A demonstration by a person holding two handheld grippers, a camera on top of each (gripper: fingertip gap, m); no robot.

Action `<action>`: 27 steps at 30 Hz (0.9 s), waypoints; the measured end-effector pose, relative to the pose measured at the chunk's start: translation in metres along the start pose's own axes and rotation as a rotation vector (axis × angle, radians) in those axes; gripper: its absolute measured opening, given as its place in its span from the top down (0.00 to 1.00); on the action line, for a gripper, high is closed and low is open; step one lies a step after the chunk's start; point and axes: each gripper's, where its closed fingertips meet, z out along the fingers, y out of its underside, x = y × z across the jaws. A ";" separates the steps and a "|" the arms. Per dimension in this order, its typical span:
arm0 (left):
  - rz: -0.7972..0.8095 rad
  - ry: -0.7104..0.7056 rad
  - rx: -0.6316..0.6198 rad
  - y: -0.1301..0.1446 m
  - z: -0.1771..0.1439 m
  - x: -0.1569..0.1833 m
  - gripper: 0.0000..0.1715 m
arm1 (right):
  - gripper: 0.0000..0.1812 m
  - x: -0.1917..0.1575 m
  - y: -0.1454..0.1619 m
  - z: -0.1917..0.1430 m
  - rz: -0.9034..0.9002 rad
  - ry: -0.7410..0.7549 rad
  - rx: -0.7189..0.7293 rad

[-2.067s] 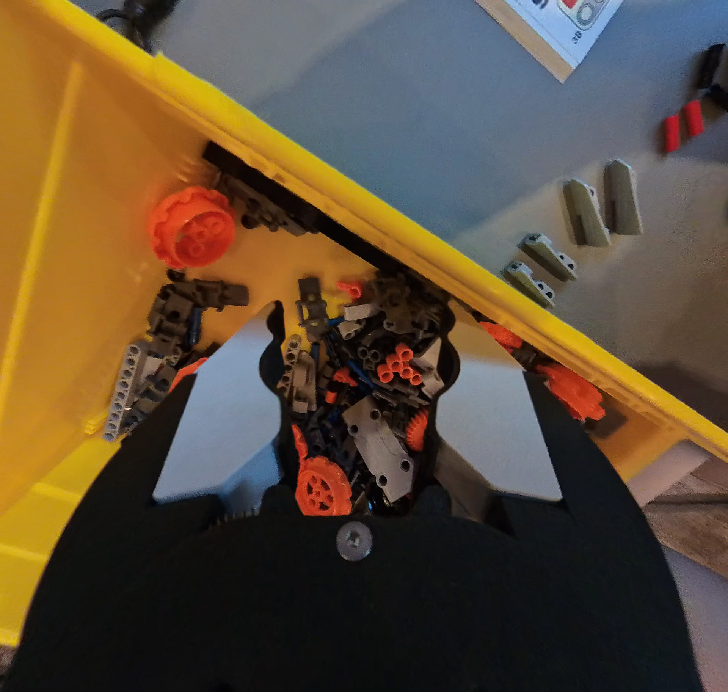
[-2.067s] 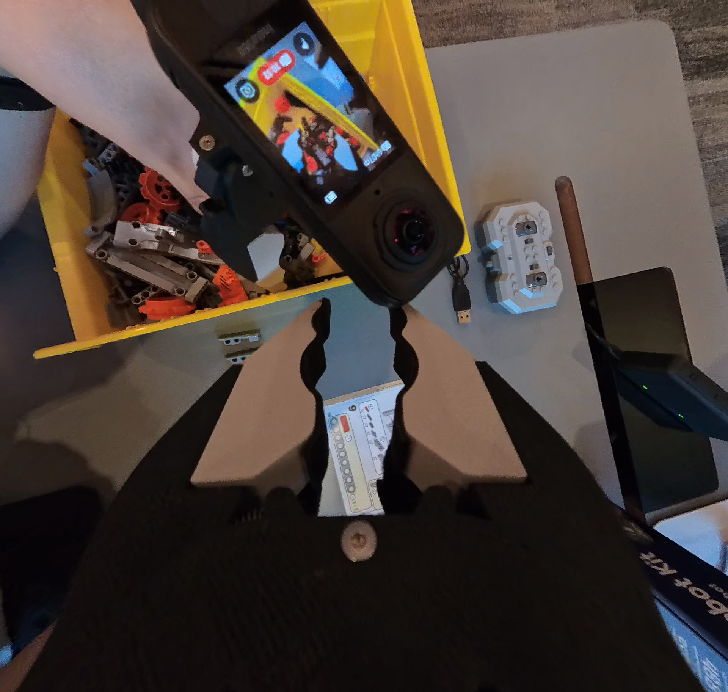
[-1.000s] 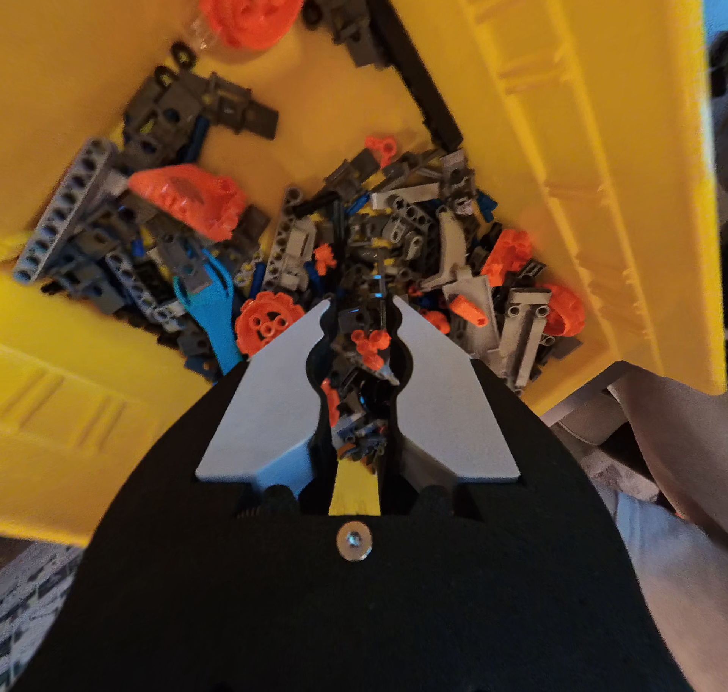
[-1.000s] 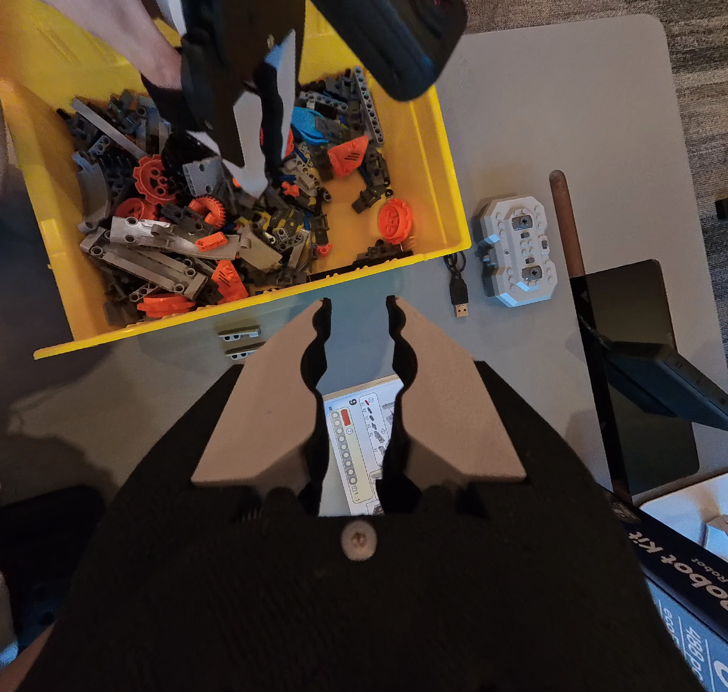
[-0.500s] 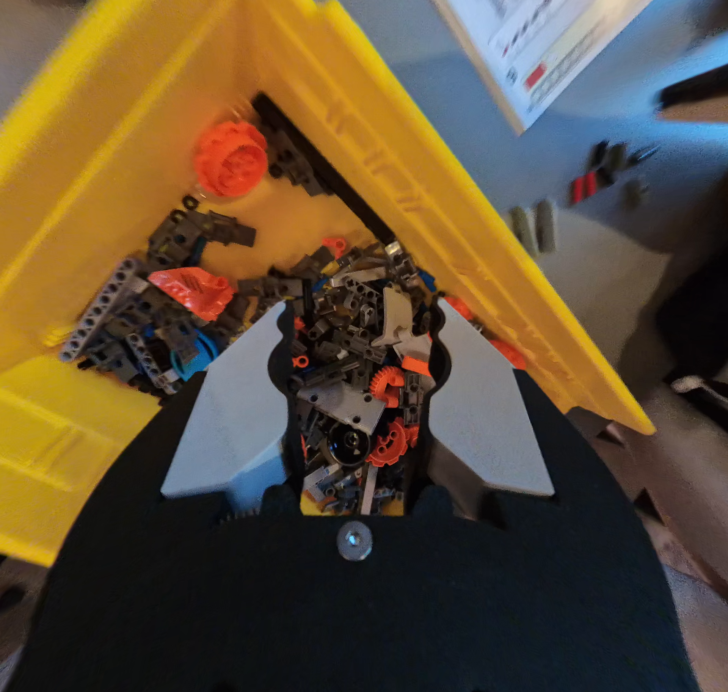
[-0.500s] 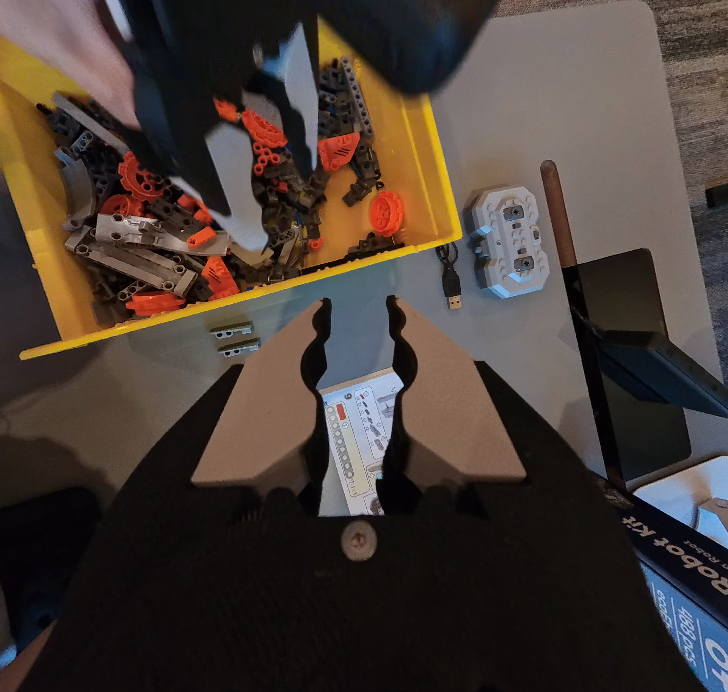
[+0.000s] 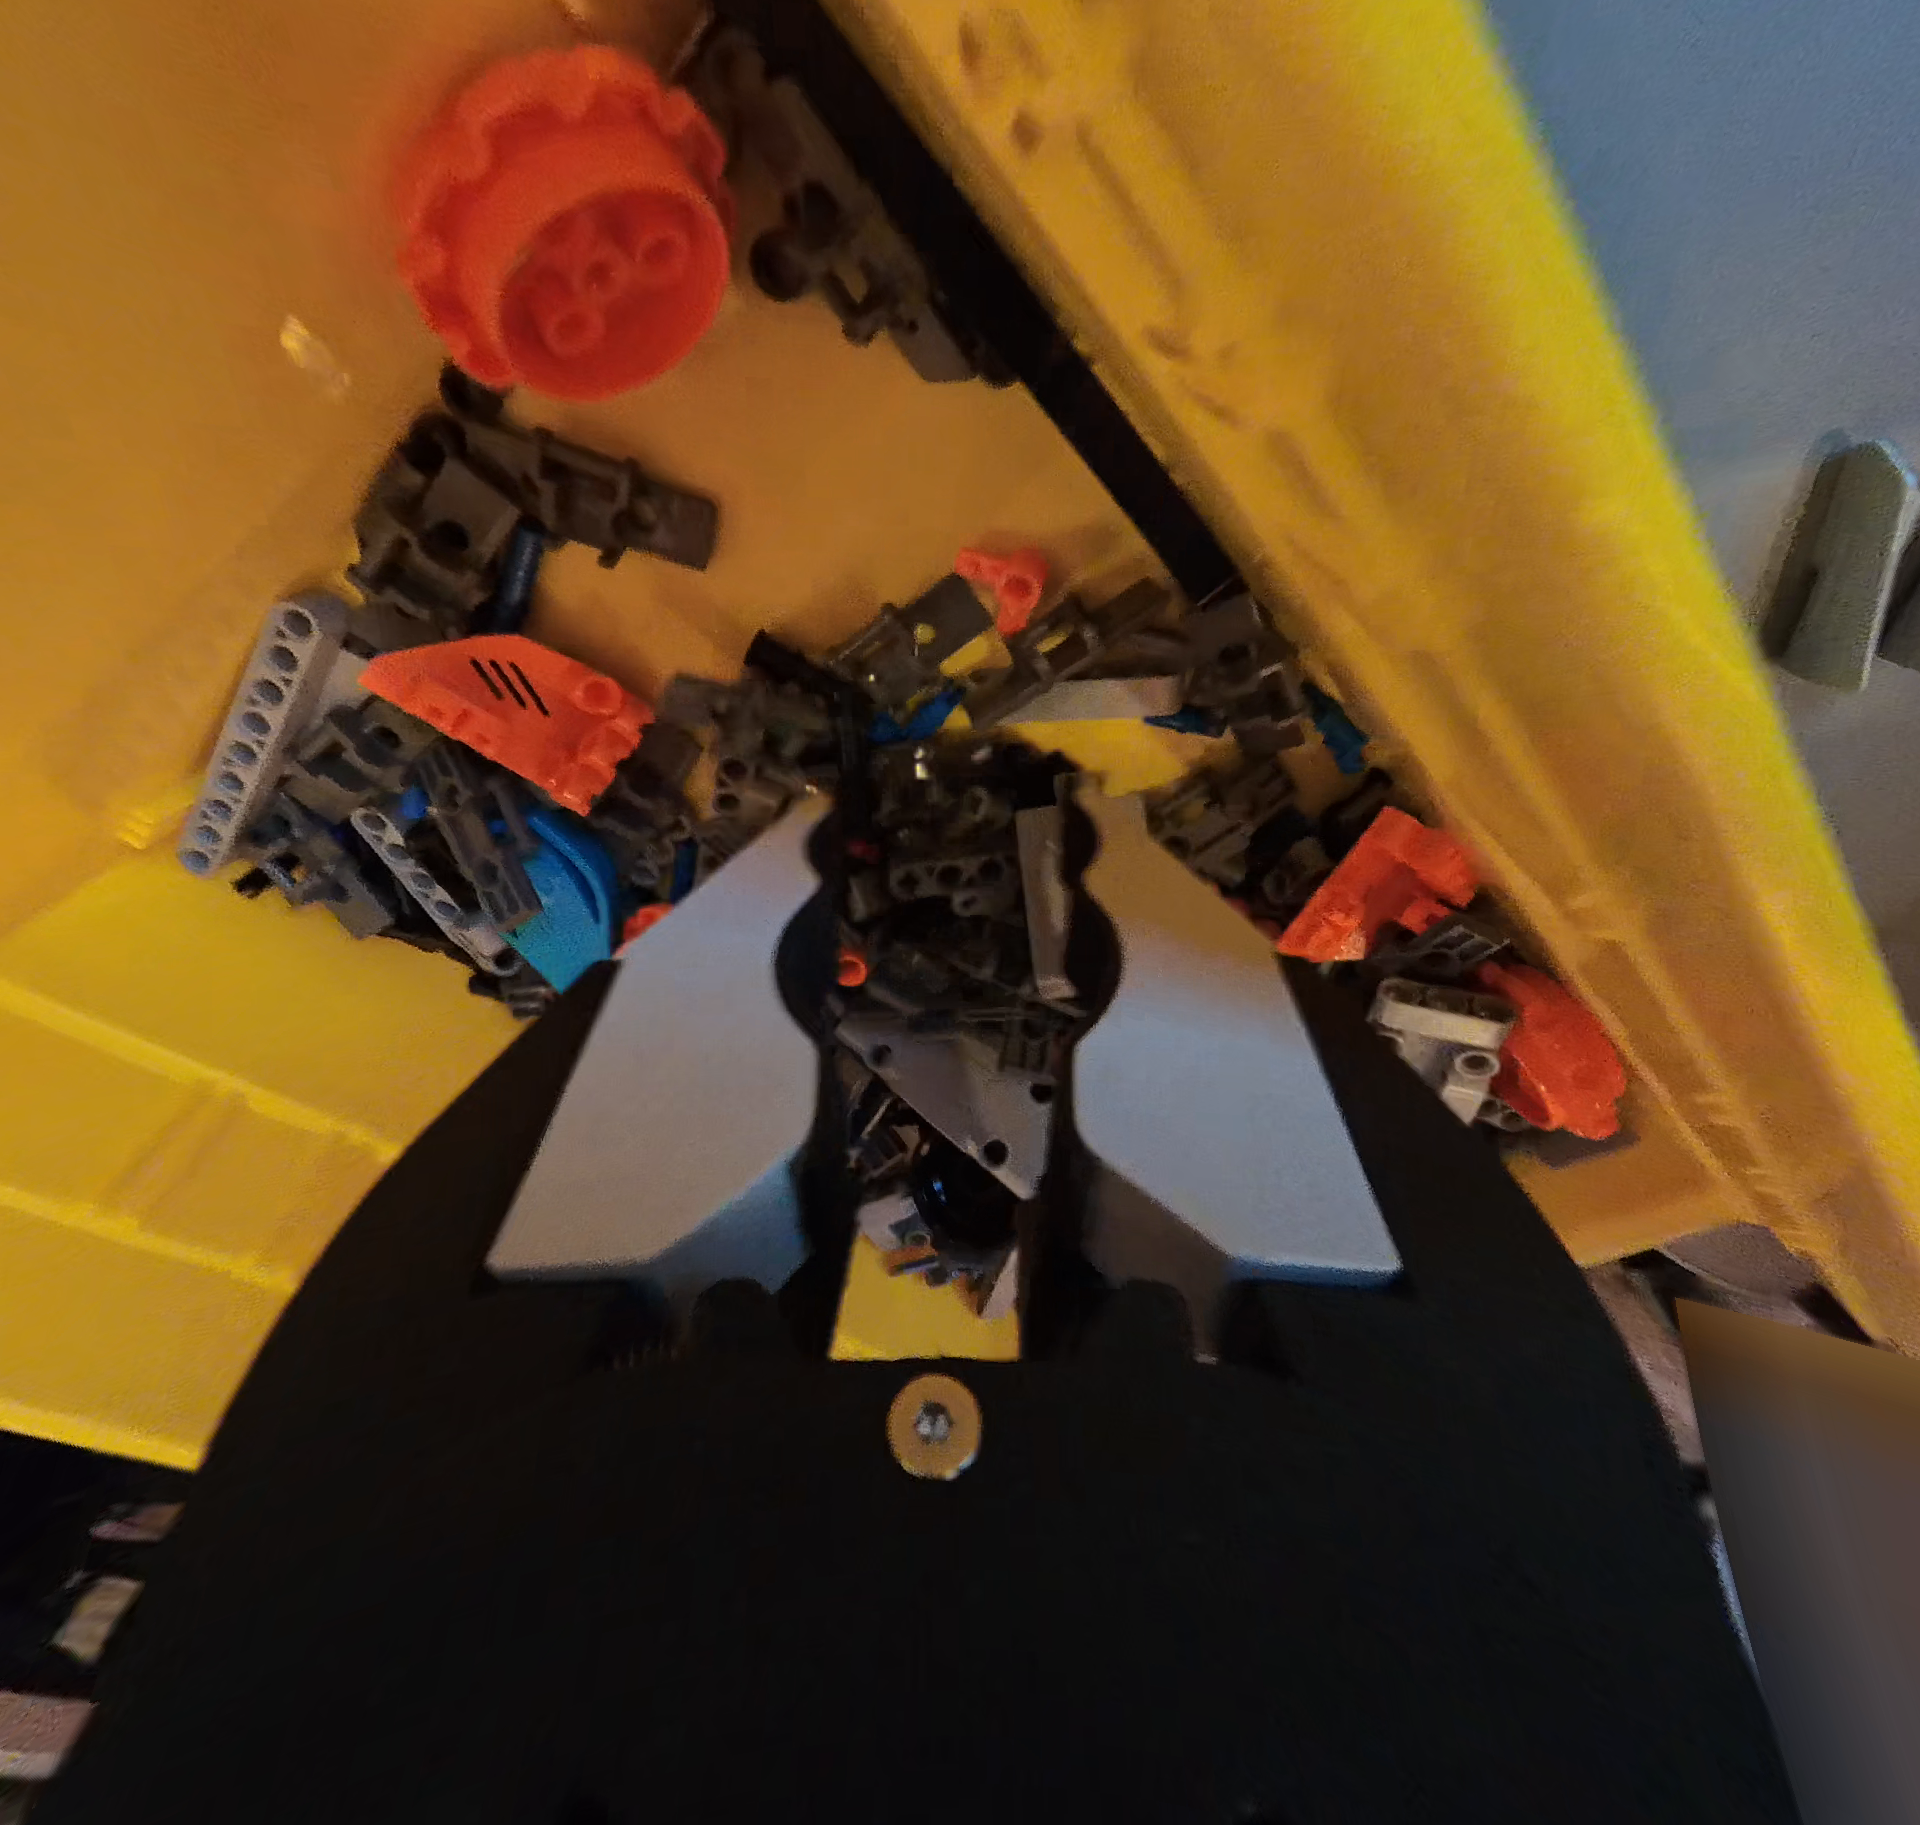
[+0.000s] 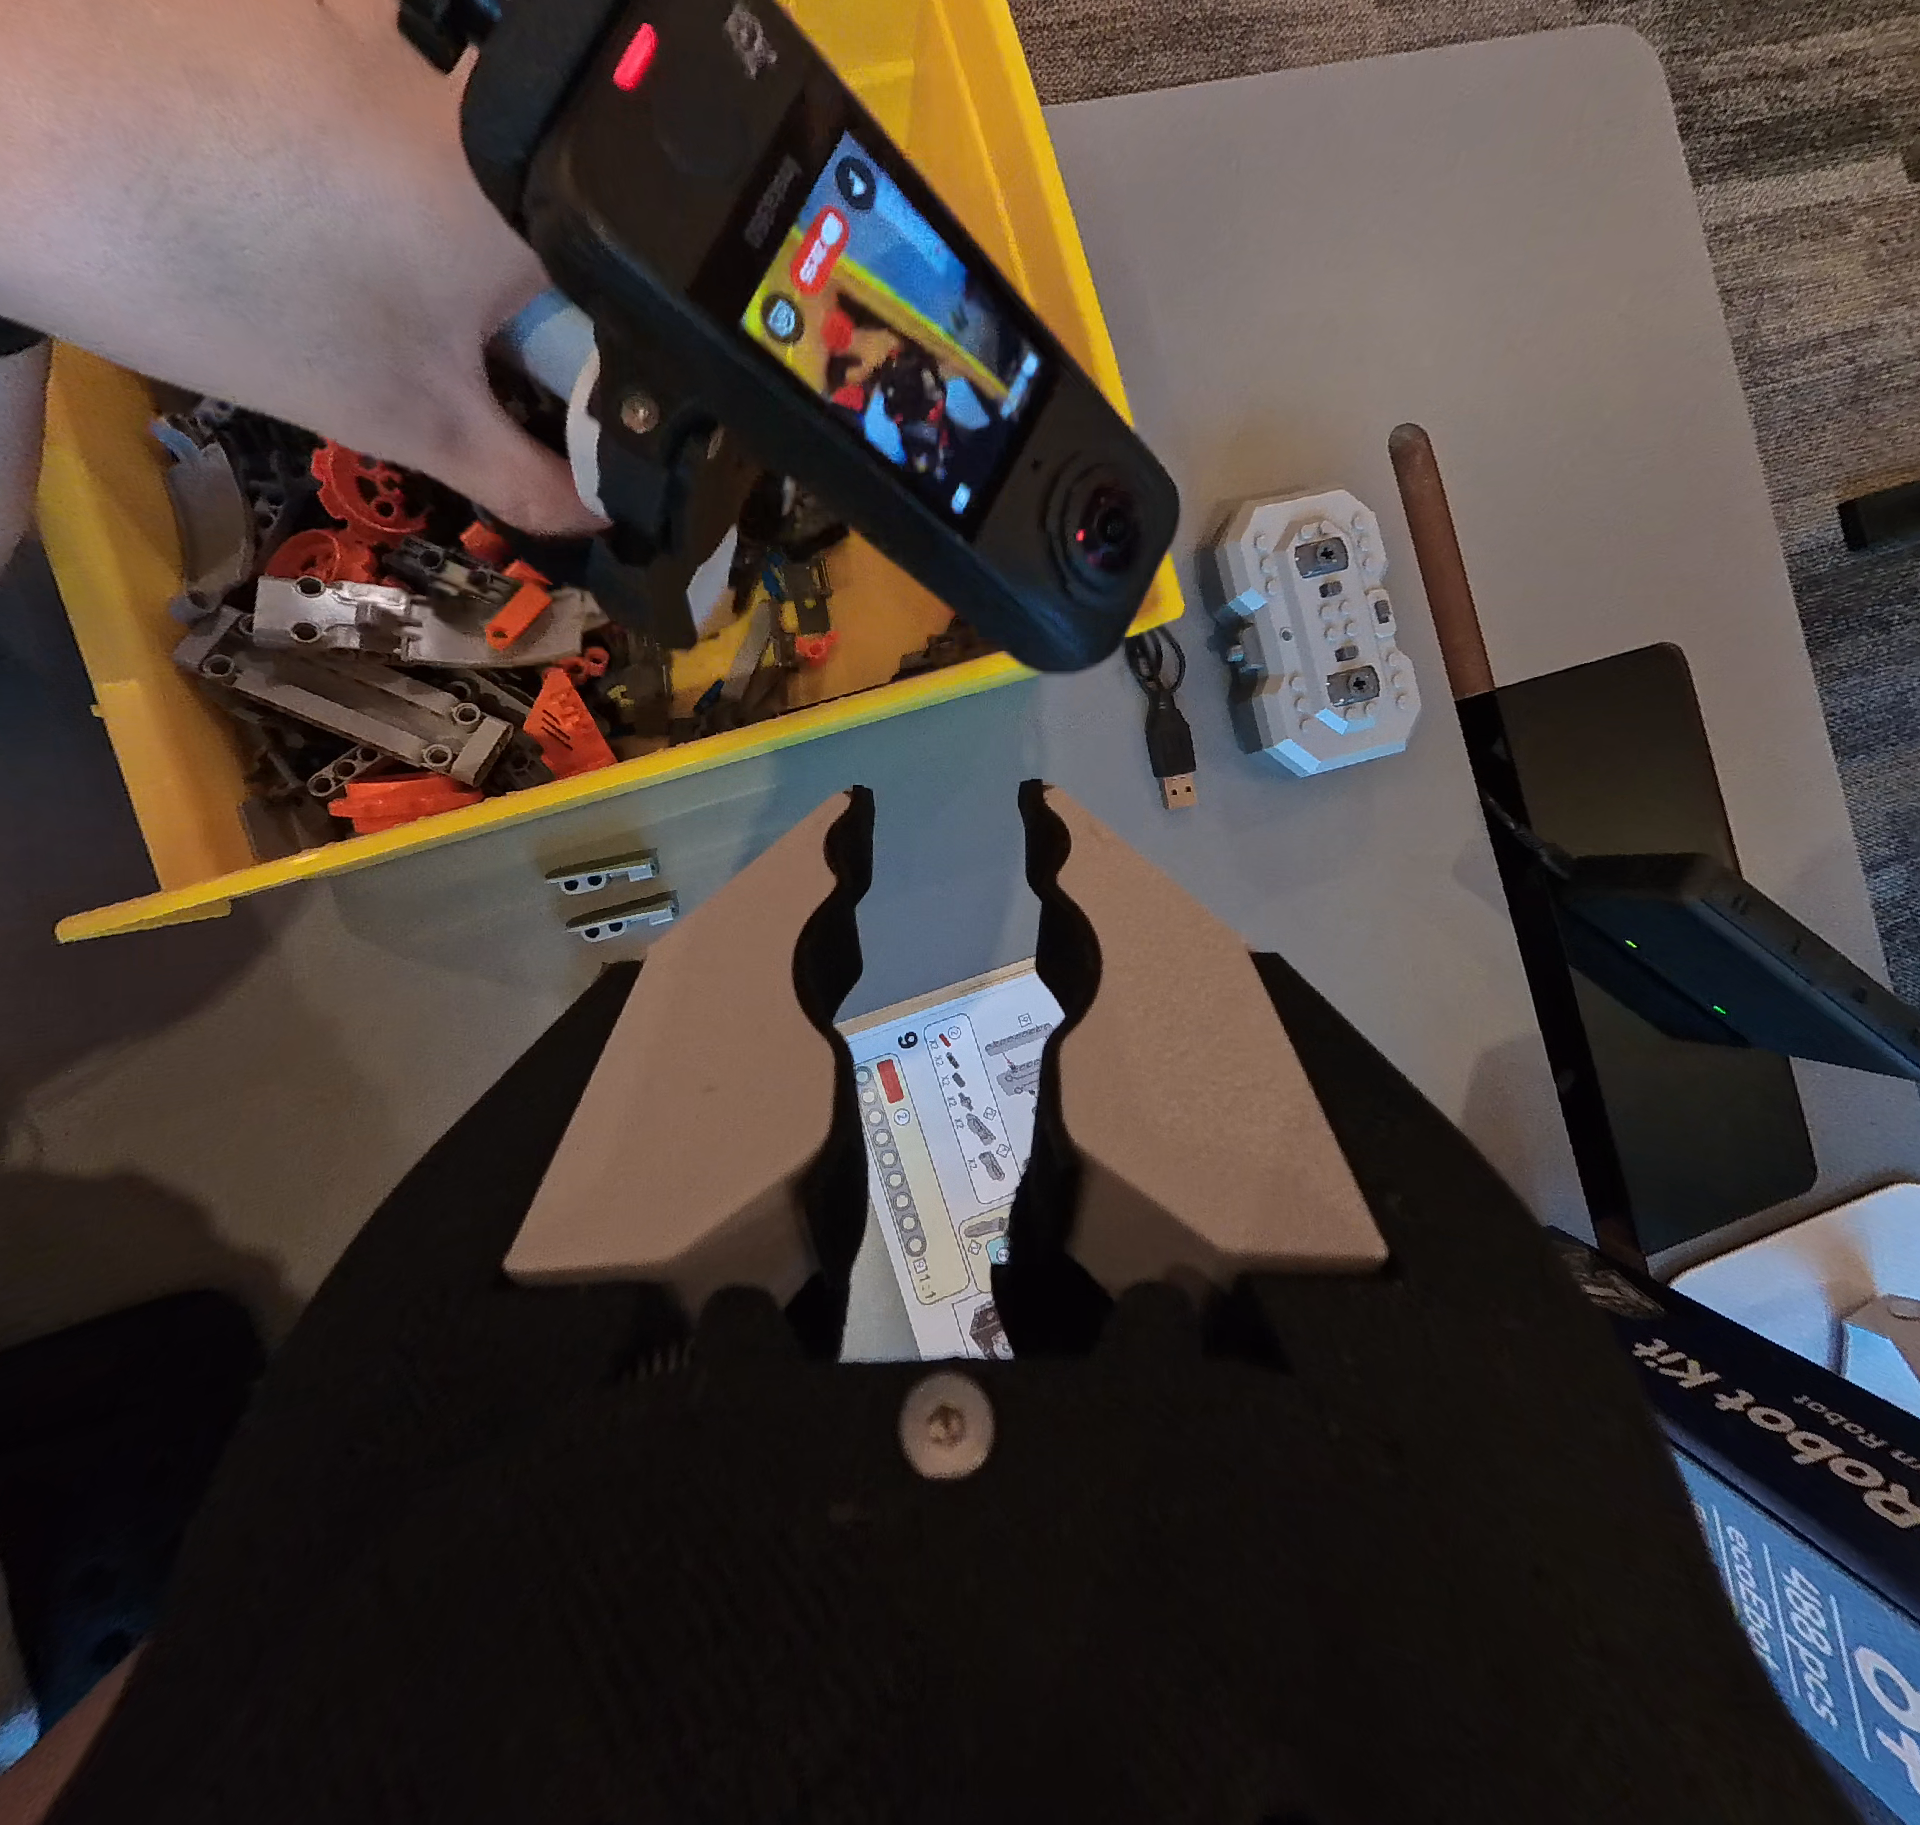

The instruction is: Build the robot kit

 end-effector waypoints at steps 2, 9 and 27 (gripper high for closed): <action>-0.033 0.021 -0.007 0.004 0.001 -0.002 0.80 | 0.84 0.000 0.000 0.001 -0.001 0.000 -0.004; -0.142 -0.022 -0.054 0.032 -0.002 -0.032 0.99 | 0.84 0.000 0.002 0.004 -0.003 0.007 -0.024; -0.089 0.166 0.142 0.006 -0.031 0.011 0.64 | 0.84 0.003 0.004 0.001 0.008 0.013 -0.018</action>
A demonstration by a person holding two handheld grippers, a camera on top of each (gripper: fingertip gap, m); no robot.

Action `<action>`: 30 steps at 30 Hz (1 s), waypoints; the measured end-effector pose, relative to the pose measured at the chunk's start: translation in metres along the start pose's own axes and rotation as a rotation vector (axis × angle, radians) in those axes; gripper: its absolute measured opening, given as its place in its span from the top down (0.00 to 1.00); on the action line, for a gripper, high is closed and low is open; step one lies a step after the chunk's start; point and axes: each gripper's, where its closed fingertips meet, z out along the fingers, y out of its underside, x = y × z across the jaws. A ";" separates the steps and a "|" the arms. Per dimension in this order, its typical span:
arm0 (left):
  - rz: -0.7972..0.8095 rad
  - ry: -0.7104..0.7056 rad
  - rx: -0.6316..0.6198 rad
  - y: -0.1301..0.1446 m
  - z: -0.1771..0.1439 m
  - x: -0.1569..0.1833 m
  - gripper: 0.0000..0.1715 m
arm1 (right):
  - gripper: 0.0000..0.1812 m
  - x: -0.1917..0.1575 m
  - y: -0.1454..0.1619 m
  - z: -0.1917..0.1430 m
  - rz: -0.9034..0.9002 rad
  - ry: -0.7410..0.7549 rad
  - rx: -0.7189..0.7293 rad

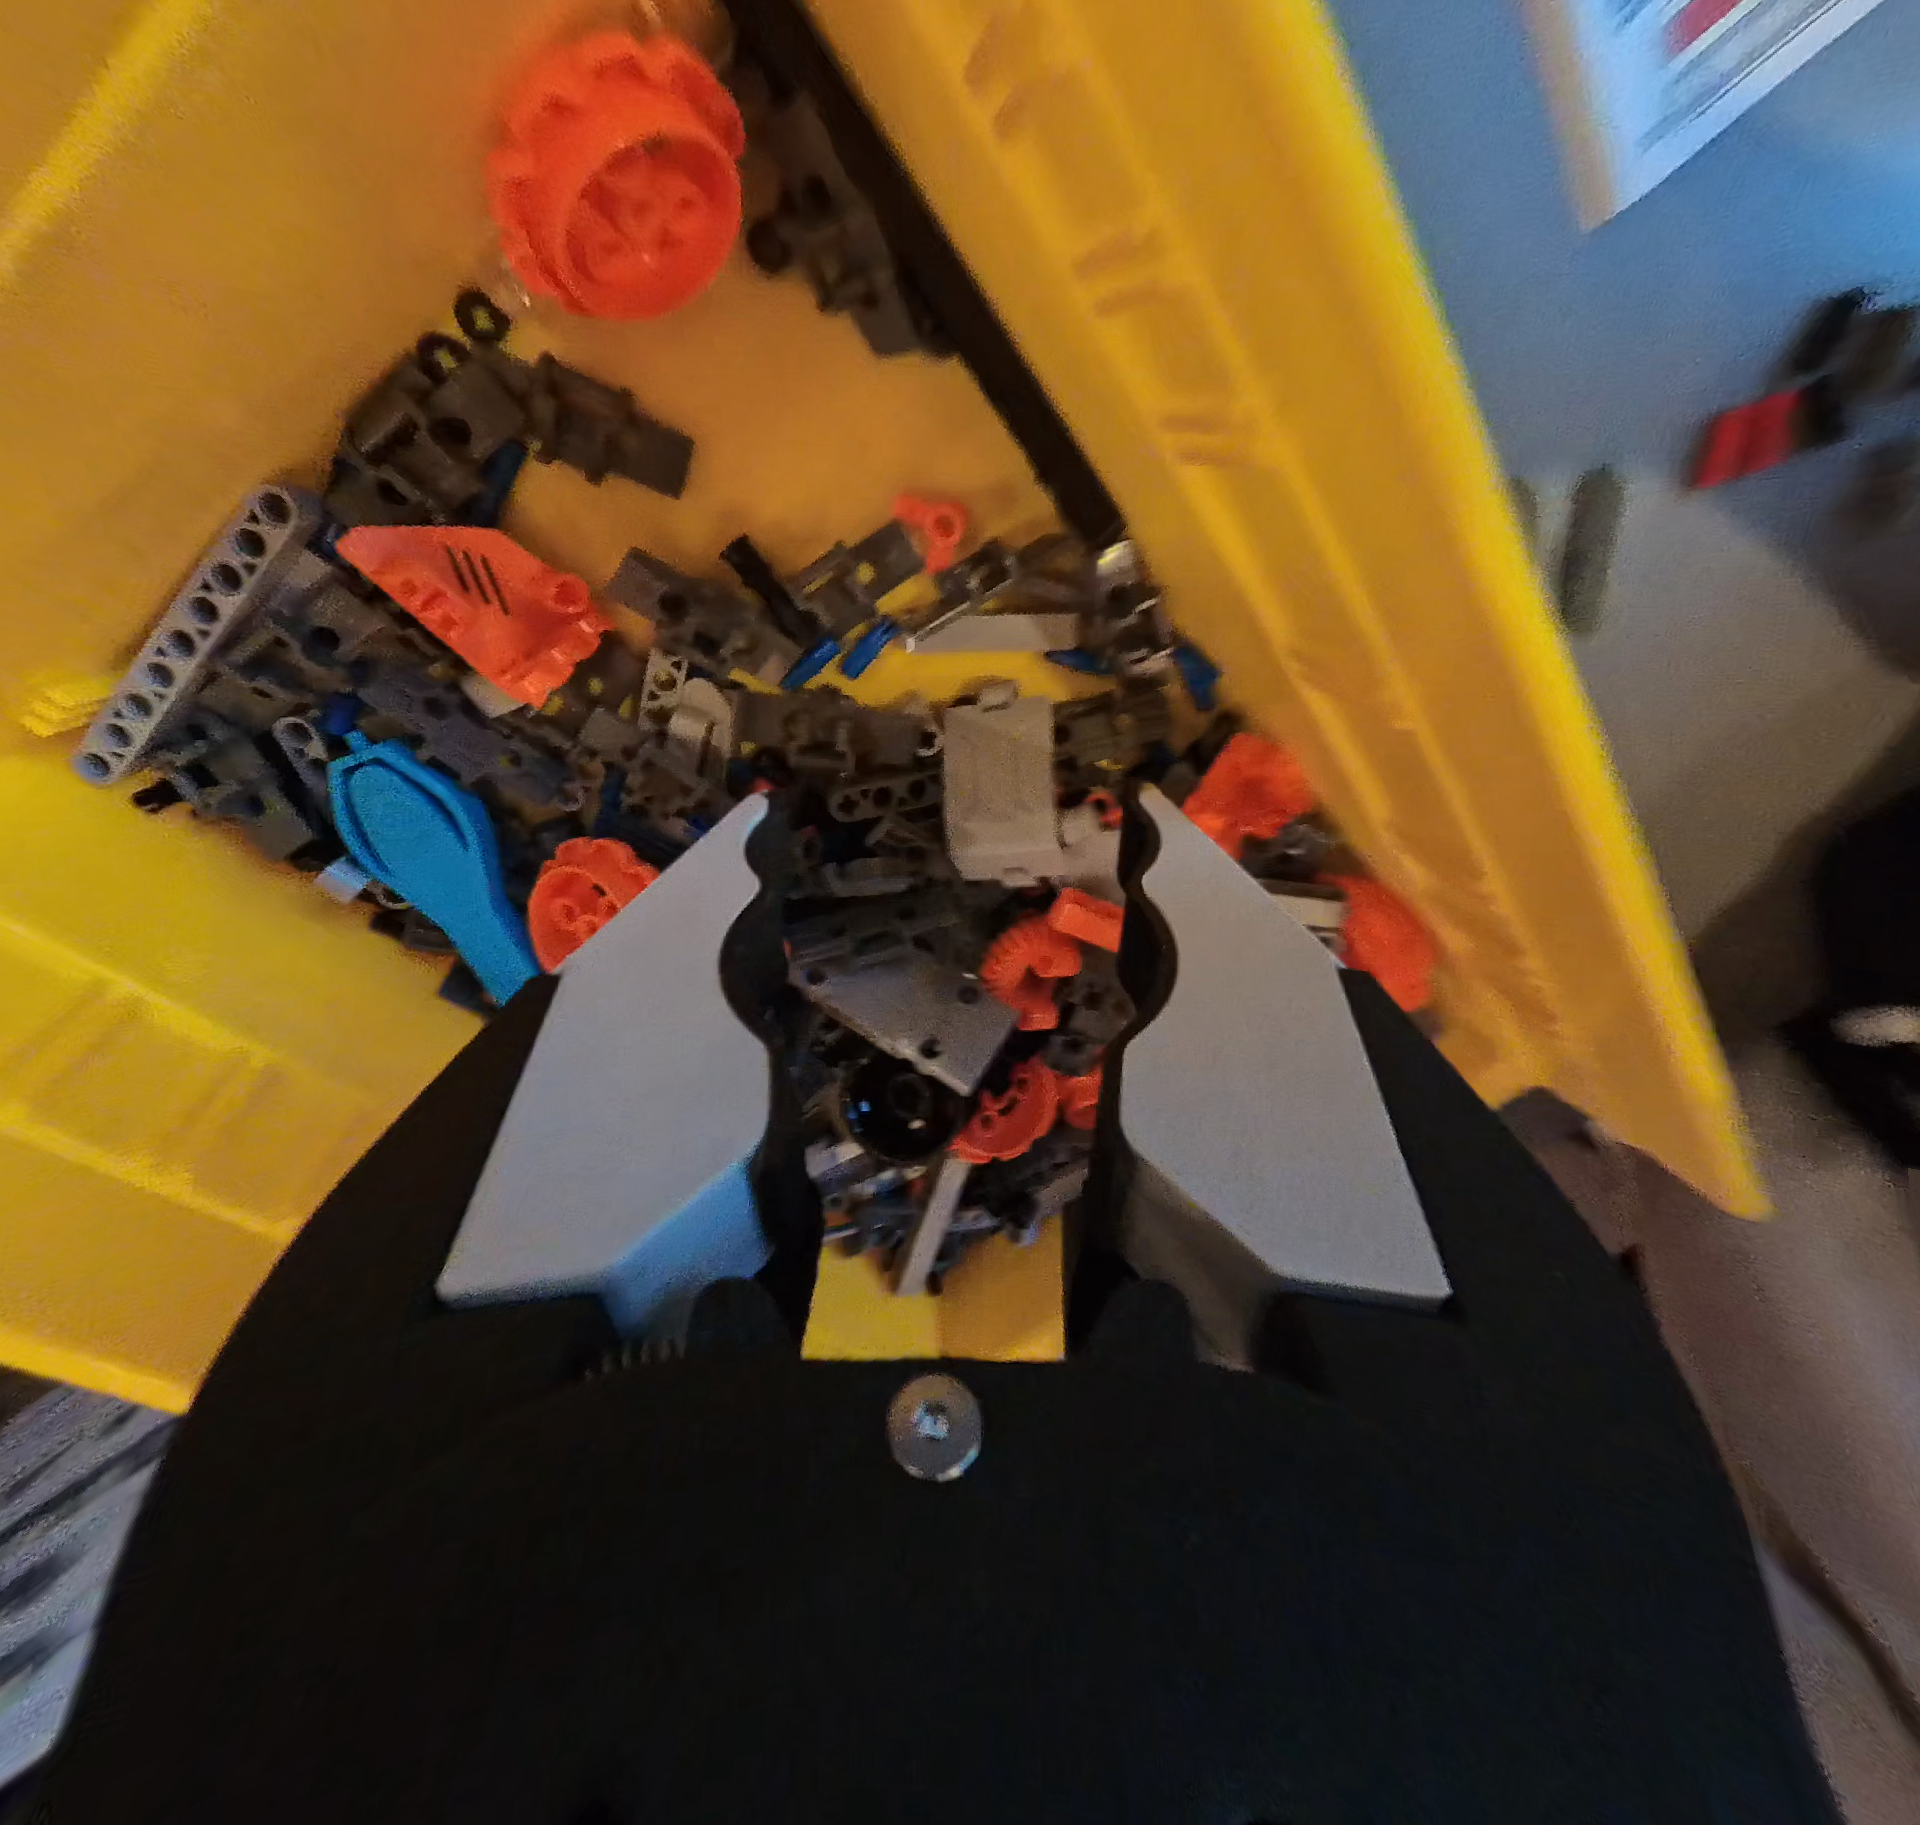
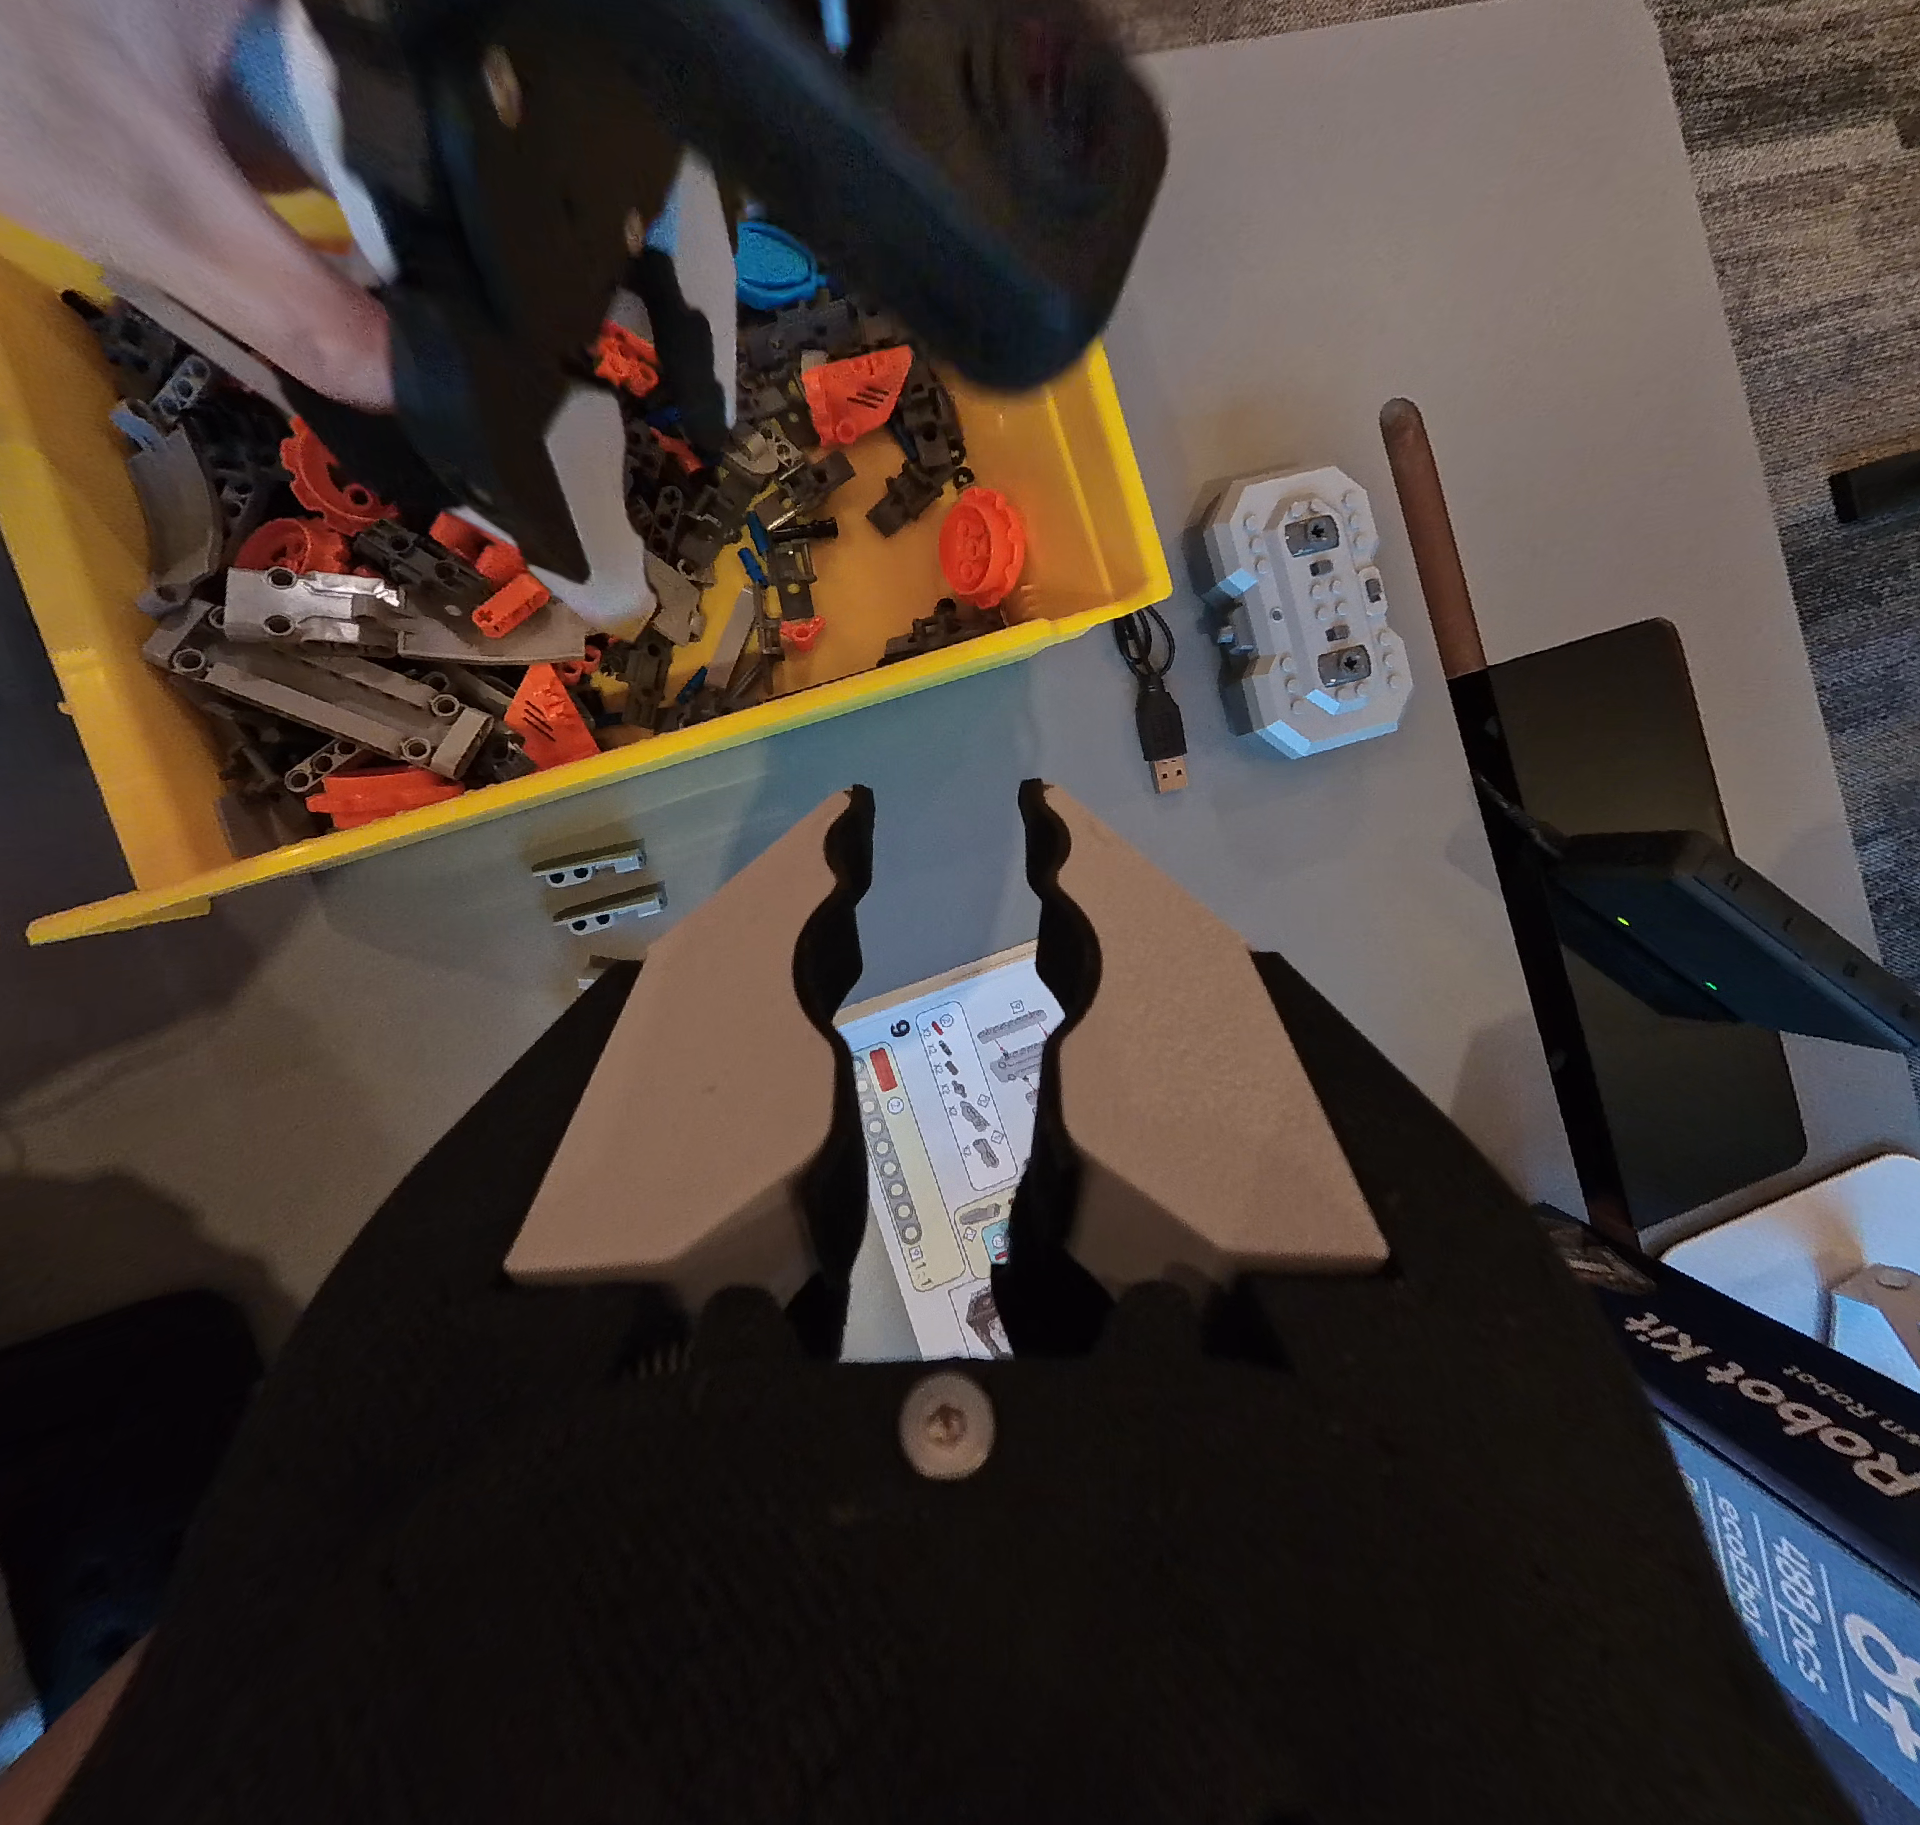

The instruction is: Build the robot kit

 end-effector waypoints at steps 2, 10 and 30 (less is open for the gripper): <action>0.055 -0.078 -0.084 0.004 0.014 -0.006 0.69 | 0.84 0.000 0.000 0.000 0.001 0.000 0.000; 0.021 -0.116 -0.327 0.038 0.035 -0.009 0.65 | 0.84 0.002 0.001 -0.003 0.006 -0.003 0.010; -0.208 -0.075 -0.356 0.096 0.006 -0.030 0.89 | 0.84 0.001 0.002 0.000 0.003 -0.002 -0.010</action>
